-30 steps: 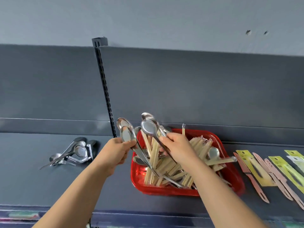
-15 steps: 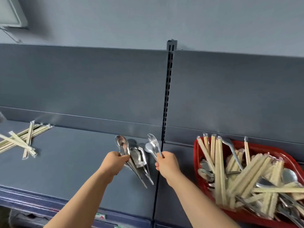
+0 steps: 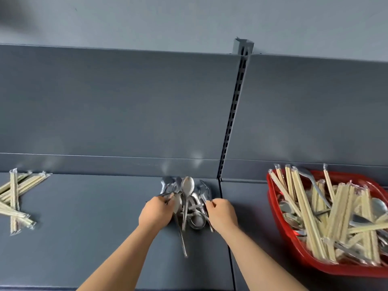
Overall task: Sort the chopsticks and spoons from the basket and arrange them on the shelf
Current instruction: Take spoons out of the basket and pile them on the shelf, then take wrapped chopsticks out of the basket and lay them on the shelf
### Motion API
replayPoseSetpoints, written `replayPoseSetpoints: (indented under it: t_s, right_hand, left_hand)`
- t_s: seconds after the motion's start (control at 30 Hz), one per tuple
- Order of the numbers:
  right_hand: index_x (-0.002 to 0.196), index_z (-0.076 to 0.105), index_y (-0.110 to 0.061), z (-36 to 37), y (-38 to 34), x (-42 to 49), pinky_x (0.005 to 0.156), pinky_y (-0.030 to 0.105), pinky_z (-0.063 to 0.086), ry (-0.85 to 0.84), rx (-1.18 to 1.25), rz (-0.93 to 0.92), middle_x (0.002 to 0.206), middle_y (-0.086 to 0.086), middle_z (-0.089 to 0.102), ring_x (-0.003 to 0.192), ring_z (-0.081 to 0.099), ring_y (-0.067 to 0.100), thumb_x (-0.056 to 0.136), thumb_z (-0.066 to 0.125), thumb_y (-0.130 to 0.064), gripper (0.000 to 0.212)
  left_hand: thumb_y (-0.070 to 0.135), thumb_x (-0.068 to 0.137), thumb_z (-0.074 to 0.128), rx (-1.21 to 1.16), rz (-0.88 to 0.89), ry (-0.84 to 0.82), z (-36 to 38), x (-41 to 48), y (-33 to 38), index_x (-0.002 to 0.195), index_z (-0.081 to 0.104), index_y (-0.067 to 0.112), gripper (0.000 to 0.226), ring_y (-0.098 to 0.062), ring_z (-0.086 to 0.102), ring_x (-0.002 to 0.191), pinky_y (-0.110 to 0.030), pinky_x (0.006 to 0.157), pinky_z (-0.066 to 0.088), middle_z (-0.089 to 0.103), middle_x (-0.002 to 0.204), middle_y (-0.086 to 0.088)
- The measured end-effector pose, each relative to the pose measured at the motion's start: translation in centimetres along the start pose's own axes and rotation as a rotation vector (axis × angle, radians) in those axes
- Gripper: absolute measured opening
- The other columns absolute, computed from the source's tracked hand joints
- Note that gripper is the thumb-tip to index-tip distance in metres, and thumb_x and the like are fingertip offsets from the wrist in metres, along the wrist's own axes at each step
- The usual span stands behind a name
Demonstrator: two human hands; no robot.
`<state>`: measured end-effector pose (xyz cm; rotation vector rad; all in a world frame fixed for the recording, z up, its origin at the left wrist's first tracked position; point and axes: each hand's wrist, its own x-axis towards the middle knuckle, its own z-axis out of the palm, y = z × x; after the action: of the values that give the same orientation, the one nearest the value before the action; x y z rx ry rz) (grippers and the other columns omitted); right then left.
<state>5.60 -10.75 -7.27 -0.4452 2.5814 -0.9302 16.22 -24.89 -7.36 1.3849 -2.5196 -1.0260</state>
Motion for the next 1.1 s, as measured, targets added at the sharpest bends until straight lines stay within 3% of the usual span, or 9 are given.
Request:
replayPoseSetpoints:
  t_s: [0.2,0.33,0.47,0.6,0.73,0.8,0.87,0.97,1.1]
  right_hand:
    - [0.06,0.037,-0.018,-0.2,0.2,-1.1,0.082,0.04,0.052,-0.005,-0.091,-0.052,0.102,0.012,0.052,0.09,0.061,0.034,0.094,0.048,-0.027,0.037]
    - [0.061,0.031,-0.017,-0.5,0.7,-1.6,0.075,0.034,0.042,-0.019,-0.083,-0.077,0.093,0.009,0.046,0.079,0.043,0.025,0.093,0.05,-0.022,0.037]
    - [0.064,0.029,-0.014,-2.4,1.1,-2.5,0.053,0.027,0.025,-0.011,-0.039,-0.106,0.072,0.0,0.035,0.061,0.032,0.017,0.093,0.051,-0.024,0.038]
    - [0.097,0.059,-0.024,-7.3,1.6,-4.0,0.071,0.024,0.035,0.024,0.05,-0.167,0.092,-0.004,0.054,0.093,0.054,0.019,0.096,0.048,-0.028,0.012]
    - [0.069,0.04,-0.015,-14.4,4.3,-5.6,0.053,0.023,0.027,0.231,0.086,-0.212,0.065,0.001,0.039,0.06,0.037,0.015,0.093,0.053,-0.024,0.029]
    - [0.083,0.057,0.001,-18.1,6.7,-5.9,0.07,0.032,0.047,0.297,0.124,-0.144,0.079,0.018,0.061,0.074,0.058,0.03,0.093,0.056,-0.024,0.026]
    - [0.104,0.059,0.007,-21.5,9.5,-5.8,0.09,0.048,0.048,0.352,0.144,-0.072,0.107,0.025,0.063,0.1,0.06,0.038,0.093,0.058,-0.025,0.033]
    - [0.097,0.062,0.006,-25.5,13.9,-4.8,0.084,0.044,0.051,0.409,0.098,0.011,0.099,0.025,0.066,0.094,0.063,0.039,0.092,0.057,-0.026,0.033]
    - [0.082,0.064,-0.009,-28.2,18.1,-2.0,0.071,0.037,0.049,0.324,0.033,0.092,0.077,0.006,0.063,0.077,0.061,0.025,0.091,0.06,-0.03,0.023]
  left_hand:
    - [0.038,0.093,0.038,0.176,0.043,0.057,-0.9,-1.0,-0.1,0.068,0.055,0.02,0.035,-0.022,0.052,0.063,-0.026,0.053,0.033,0.055,0.064,0.004]
    - [0.032,0.095,0.037,0.241,0.129,0.132,-1.4,-2.2,-0.6,0.067,0.043,0.022,0.031,-0.025,0.049,0.067,-0.027,0.054,0.032,0.052,0.068,0.003]
    - [0.038,0.096,0.042,0.19,0.245,0.178,-1.9,-3.0,0.1,0.084,0.06,0.018,0.029,-0.024,0.055,0.075,-0.03,0.06,0.044,0.064,0.085,0.001]
    - [0.035,0.094,0.05,-0.015,0.327,0.164,-2.5,-3.9,2.6,0.099,0.067,0.025,0.02,-0.019,0.062,0.081,-0.031,0.069,0.048,0.068,0.087,0.009]
    - [0.03,0.091,0.058,-0.177,0.455,0.102,-1.7,-5.4,7.5,0.095,0.069,0.023,0.014,-0.01,0.065,0.077,-0.025,0.068,0.041,0.068,0.077,0.012]
    - [0.028,0.091,0.059,-0.214,0.531,0.039,-0.2,-6.3,10.7,0.095,0.07,0.022,0.013,-0.005,0.063,0.077,-0.02,0.067,0.041,0.067,0.078,0.015]
    - [0.027,0.091,0.06,-0.226,0.595,-0.016,1.9,-7.0,14.0,0.096,0.069,0.024,0.011,-0.001,0.061,0.075,-0.01,0.063,0.04,0.065,0.078,0.016]
    - [0.027,0.091,0.059,-0.2,0.673,-0.116,5.8,-7.7,19.0,0.093,0.069,0.023,0.01,-0.005,0.062,0.072,-0.004,0.056,0.037,0.067,0.08,0.012]
    - [0.031,0.088,0.062,-0.036,0.649,-0.196,11.1,-8.1,24.5,0.089,0.068,0.009,0.023,-0.022,0.062,0.07,-0.025,0.06,0.044,0.068,0.075,-0.003]
